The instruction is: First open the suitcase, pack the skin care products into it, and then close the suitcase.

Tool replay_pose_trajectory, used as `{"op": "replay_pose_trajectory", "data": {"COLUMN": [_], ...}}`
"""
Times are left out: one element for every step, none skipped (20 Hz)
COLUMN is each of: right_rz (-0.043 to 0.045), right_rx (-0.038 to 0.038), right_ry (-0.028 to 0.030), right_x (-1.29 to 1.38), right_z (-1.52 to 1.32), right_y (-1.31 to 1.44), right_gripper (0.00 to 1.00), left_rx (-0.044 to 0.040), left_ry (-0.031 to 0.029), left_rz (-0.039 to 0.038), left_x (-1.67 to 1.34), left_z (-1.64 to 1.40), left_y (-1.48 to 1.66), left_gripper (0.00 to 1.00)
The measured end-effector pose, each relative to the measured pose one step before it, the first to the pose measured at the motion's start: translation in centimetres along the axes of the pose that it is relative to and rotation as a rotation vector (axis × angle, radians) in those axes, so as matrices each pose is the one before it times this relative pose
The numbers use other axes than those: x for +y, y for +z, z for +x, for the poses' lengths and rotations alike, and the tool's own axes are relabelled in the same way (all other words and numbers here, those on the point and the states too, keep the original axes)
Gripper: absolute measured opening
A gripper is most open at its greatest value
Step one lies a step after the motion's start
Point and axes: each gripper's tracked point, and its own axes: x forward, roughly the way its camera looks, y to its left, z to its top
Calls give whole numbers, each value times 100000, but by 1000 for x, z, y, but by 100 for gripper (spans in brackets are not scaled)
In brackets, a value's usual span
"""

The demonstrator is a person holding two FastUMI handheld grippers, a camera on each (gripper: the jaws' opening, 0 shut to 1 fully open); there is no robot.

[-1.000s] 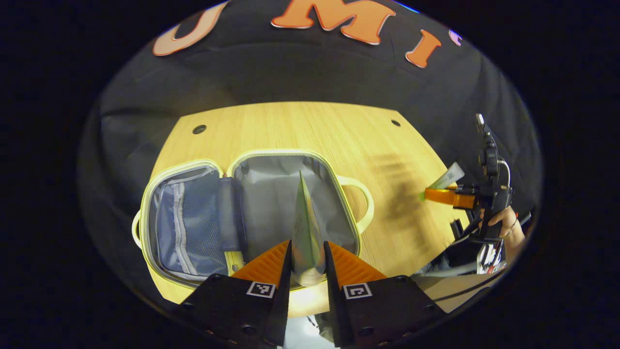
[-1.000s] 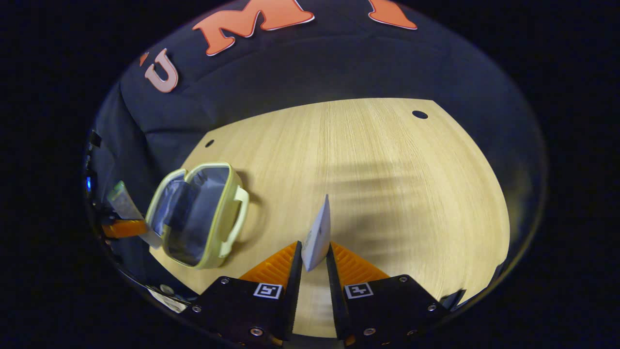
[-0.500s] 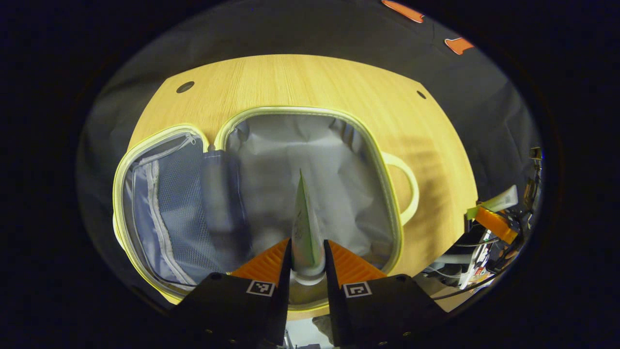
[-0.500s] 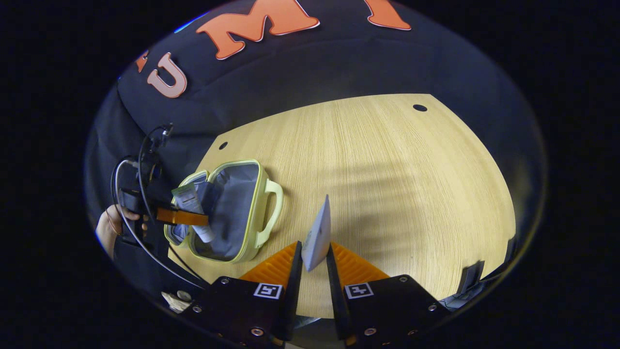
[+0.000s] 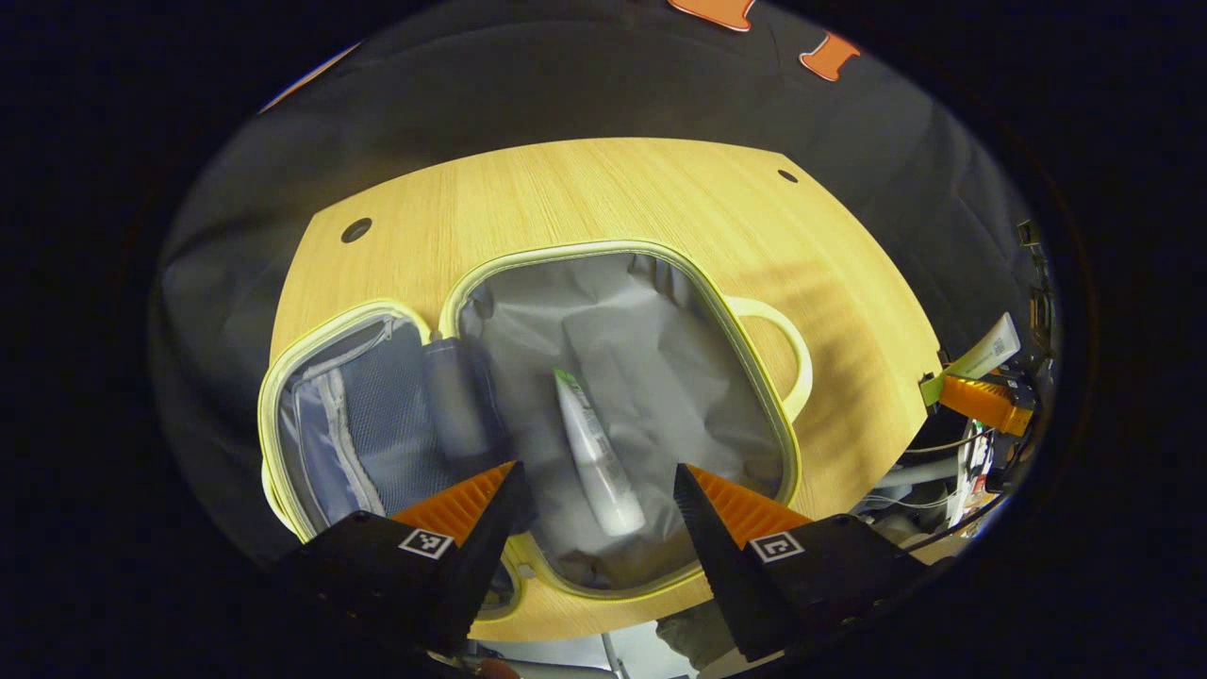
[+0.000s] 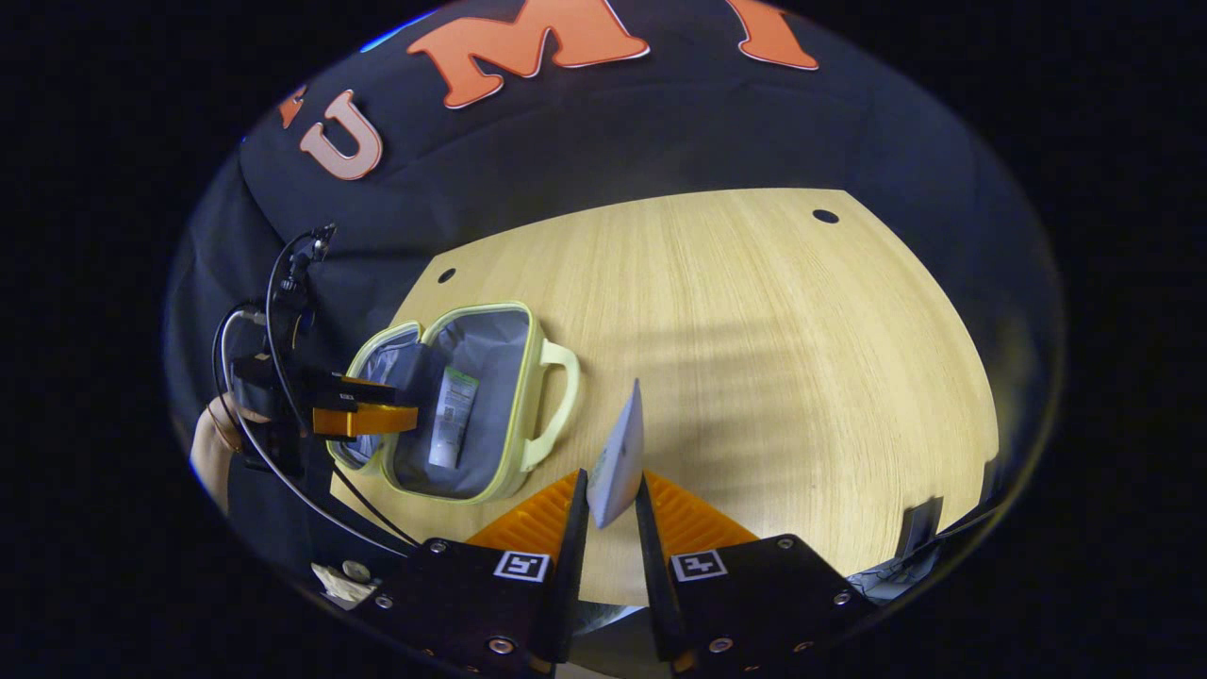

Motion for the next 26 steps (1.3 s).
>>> {"op": "replay_pose_trajectory", "data": {"right_rz": [-903, -953, -1272, -1245, -1298, -1481, -2103, -1987, -2041, -2505, -3031, -3217, -2403, -1210, -244, 532, 746, 855, 1132, 987, 440, -189, -134, 242, 3, 377], "right_rx": [169, 84, 109, -4, 140, 100, -390, -55, 417, 1342, 1687, 2306, 2120, 1709, 2029, 2306, 1975, 2115, 1950, 2303, 1666, 1311, 1120, 998, 278, 249], "right_ry": [857, 1024, 953, 769, 697, 575, 534, 794, 1218, 1063, 440, 519, 628, 1092, 1366, 1407, 1285, 405, -1122, -1445, -1949, -1952, -1513, -1568, -1102, -379], "right_x": [607, 754, 637, 599, 854, 639, 768, 866, 996, 1005, 899, 821, 992, 1064, 978, 954, 899, 540, -35, -150, -379, -263, -289, -250, -96, -7], "right_z": [100, 52, 120, 155, 91, 214, 307, 252, 358, 317, 692, 607, 835, 976, 824, 904, 1005, 1257, 1145, 1097, 725, 795, 629, 434, 373, 258], "right_y": [15, 207, 238, 450, 290, 402, 584, 659, 478, 365, 300, 351, 178, 305, -23, 1, -81, -178, -306, -255, -261, -199, -299, -106, -113, 62], "right_gripper": [33, 34, 33, 33, 33, 33, 33, 33, 33, 33, 33, 33, 33, 33, 33, 33, 33, 33, 33, 33, 33, 28, 33, 39, 33, 33], "left_rx": [-2224, -2786, -2912, -3681, -3215, -3433, -3330, -3123, -2938, -2501, -2350, -2059, -1466, -1358, -1311, -711, -185, 709, 1133, 501, 412, 429, 254, 377, 334, 477], "left_ry": [-724, -146, 413, 1352, 1519, 1592, 1175, 445, 467, 743, 1091, 1716, 2023, 2194, 2436, 2325, 1945, 1140, 185, 216, 38, 515, 943, 867, 698, -131], "left_rz": [-1947, -1685, -1211, -1305, -1250, -1816, -2506, -2960, -3331, -3148, -2707, -2350, -2393, -2377, -2356, -2243, -2259, -2388, -2379, -2328, -1700, -1006, -471, -36, -190, -385], "left_x": [117, 276, 503, 691, 748, 707, 620, 633, 1125, 1303, 1596, 1504, 1290, 1443, 1450, 750, 943, 1229, 1851, 1186, 680, 546, 456, 667, 536, 280], "left_z": [-799, -944, -1101, -1424, -1069, -1151, -1547, -1373, -1325, -1340, -1006, -984, -1002, -826, -650, -948, -1080, -1002, -191, 336, 540, -124, -184, -34, 180, 73], "left_y": [-316, -118, -270, -2, 101, 96, -259, -213, -155, 32, 73, 22, 62, -4, -167, -472, -419, -353, -382, -610, -678, -520, -340, -134, -135, -166], "left_gripper": [98, 98, 98, 98, 98, 98, 98, 98, 98, 98, 98, 98, 98, 98, 98, 98, 98, 98, 98, 98, 98, 98, 98, 98, 98, 100]}}
